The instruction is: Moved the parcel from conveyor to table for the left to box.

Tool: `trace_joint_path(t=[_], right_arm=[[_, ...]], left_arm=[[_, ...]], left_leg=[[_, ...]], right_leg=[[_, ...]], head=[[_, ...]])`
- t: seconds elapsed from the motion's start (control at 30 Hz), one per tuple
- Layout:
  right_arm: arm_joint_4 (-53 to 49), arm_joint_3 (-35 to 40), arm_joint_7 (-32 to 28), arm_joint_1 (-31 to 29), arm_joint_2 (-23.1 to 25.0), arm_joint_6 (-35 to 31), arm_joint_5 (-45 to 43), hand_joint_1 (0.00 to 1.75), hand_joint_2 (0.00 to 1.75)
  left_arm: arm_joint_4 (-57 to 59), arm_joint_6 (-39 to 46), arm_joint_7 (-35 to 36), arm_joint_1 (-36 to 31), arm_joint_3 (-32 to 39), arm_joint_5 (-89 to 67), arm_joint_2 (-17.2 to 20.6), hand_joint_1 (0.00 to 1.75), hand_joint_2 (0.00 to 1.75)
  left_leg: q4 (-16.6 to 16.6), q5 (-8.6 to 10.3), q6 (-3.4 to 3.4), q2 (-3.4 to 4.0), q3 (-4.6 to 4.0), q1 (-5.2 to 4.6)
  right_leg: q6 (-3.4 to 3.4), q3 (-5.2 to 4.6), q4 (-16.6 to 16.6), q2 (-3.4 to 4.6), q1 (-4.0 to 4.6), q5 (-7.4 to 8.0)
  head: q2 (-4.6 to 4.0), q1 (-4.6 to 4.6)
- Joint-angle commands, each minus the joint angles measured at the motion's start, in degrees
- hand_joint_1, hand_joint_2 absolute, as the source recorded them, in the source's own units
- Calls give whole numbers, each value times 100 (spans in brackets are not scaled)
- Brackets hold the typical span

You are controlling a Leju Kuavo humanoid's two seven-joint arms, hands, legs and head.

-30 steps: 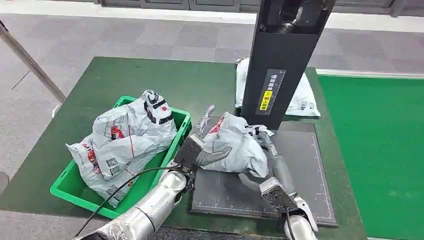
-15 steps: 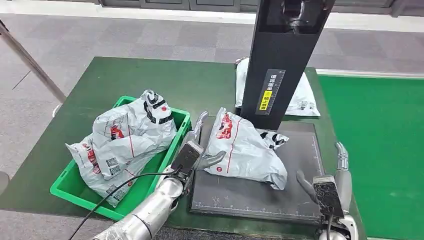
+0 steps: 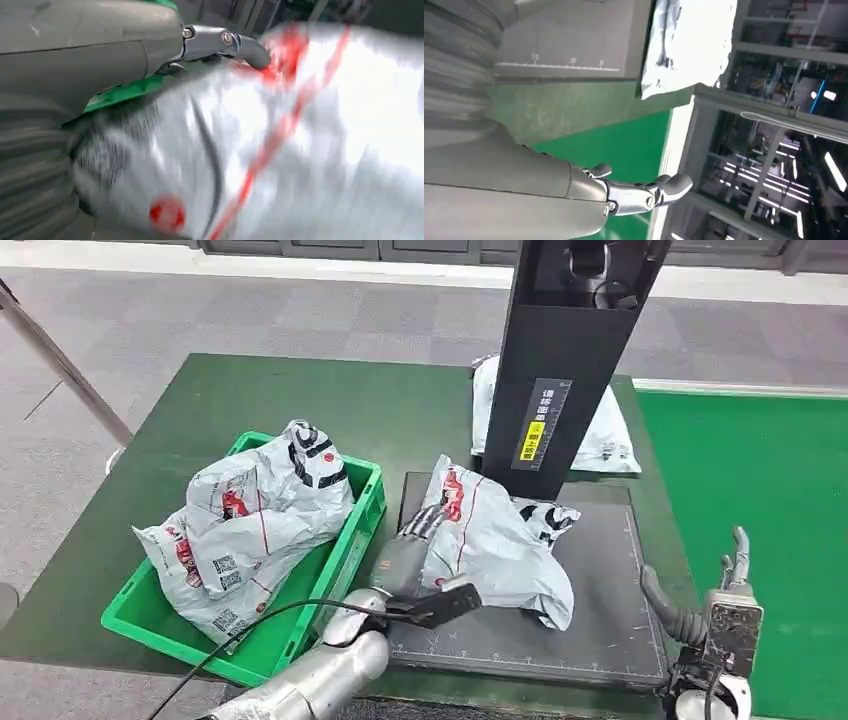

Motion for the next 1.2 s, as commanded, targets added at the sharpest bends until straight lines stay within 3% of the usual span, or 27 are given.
trace_joint_path(t=[0.03,0.2,0.23,0.27,0.37,0.4,0.63,0.77,0.9,1.07,1.13,1.17,1.2], right_arm=[[823,-31,-50,-411,-83,53,-94,0,175],[1010,-37,-135,-569,-168,161,-162,0,175],[1029,-36,-136,-583,-172,179,-164,0,175],[1068,-25,-140,-609,-183,214,-163,0,175],[1167,97,-146,-667,-208,278,-156,0,175],[1186,158,-136,-636,-197,282,-152,0,175],[1324,410,-141,-757,-12,196,-146,0,175],[1287,465,-129,-788,27,193,-154,0,175],[1398,597,-142,-903,68,210,-129,0,175],[1986,687,-359,-1287,64,244,-328,0,175],[2032,702,-366,-1331,79,247,-331,0,175],[2032,702,-366,-1331,79,247,-331,0,175],[2032,702,-366,-1331,79,247,-331,0,175]], left_arm=[[1044,-420,476,-434,-1154,-536,-37,0,175],[891,-1462,888,-494,-1627,-989,-62,3,175],[872,-1511,917,-504,-1671,-1016,-62,154,175],[811,-1588,890,-505,-1668,-963,-62,175,175],[815,-1394,692,-500,-1477,-762,-62,175,175],[778,-912,534,-461,-1251,-617,-62,175,175],[484,224,-312,-395,-471,266,-62,175,175],[399,518,-576,-418,-269,552,-62,175,175],[-602,518,-1472,-77,1640,-62,-62,175,175],[-1488,518,-2533,-61,2938,-45,-62,175,175],[-1420,518,-2519,-140,2942,-33,-62,175,175],[-1420,518,-2519,-140,2942,-33,-62,175,175],[-1420,518,-2519,-140,2942,-33,-62,175,175]], left_leg=[[-11,3,-4,14,14,8],[-10,4,1,3,23,2],[-7,3,3,-6,25,1],[-13,9,4,2,25,3],[-8,0,10,-3,42,5],[-16,6,10,4,43,3],[-28,13,6,34,37,7],[-11,5,7,23,36,7],[-7,5,8,20,23,5],[0,4,6,34,0,9],[3,5,7,25,-5,6],[-5,7,2,56,2,10],[2,7,7,14,-7,5]], right_leg=[[-6,17,-18,5,9,9],[-1,31,-14,-7,3,7],[2,37,-10,-14,2,3],[3,38,-20,-11,4,11],[6,60,-19,-13,6,5],[5,61,-27,-9,4,13],[-1,44,-36,13,9,28],[3,45,-21,9,10,17],[5,28,-12,10,7,14],[5,5,-8,23,11,18],[7,-3,0,20,7,13],[0,-4,-10,44,12,25],[6,0,0,9,6,12]], head=[[0,0],[0,0],[0,0],[0,0],[0,0],[0,0],[0,0],[0,0],[0,0],[0,0],[0,-2],[0,0],[0,0]])
